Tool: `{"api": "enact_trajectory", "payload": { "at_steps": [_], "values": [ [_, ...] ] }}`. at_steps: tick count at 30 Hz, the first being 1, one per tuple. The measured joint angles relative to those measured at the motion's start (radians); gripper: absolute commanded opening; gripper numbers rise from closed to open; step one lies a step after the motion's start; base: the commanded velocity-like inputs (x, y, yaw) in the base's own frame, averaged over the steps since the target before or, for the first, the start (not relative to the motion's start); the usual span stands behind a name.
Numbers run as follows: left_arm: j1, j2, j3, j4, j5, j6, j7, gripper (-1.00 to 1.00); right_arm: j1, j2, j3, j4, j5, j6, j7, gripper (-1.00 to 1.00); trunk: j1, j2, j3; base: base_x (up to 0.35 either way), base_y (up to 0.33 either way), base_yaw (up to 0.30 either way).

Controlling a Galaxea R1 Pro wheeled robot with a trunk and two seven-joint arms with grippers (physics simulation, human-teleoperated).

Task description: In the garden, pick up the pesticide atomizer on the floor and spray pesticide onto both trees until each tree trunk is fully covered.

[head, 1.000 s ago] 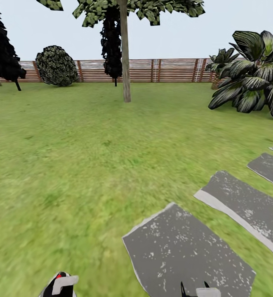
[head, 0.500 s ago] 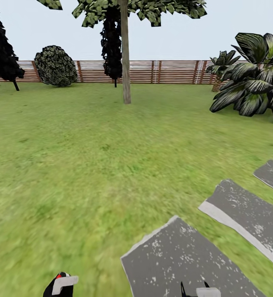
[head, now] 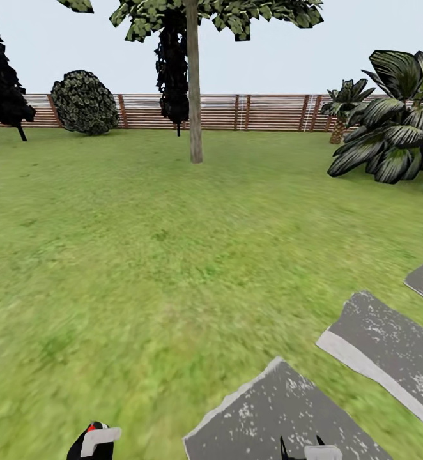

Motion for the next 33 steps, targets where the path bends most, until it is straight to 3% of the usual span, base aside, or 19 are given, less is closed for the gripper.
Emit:
{"api": "enact_trajectory", "payload": {
  "at_steps": [33],
  "values": [
    [0.0,0.0,0.001,-0.001,0.0,0.0,0.0,-1.0,0.001,0.0,0.0,0.0,0.0,0.0,0.0,1.0,0.0,0.0,0.0,0.342,0.0,0.0]
  ]
}}
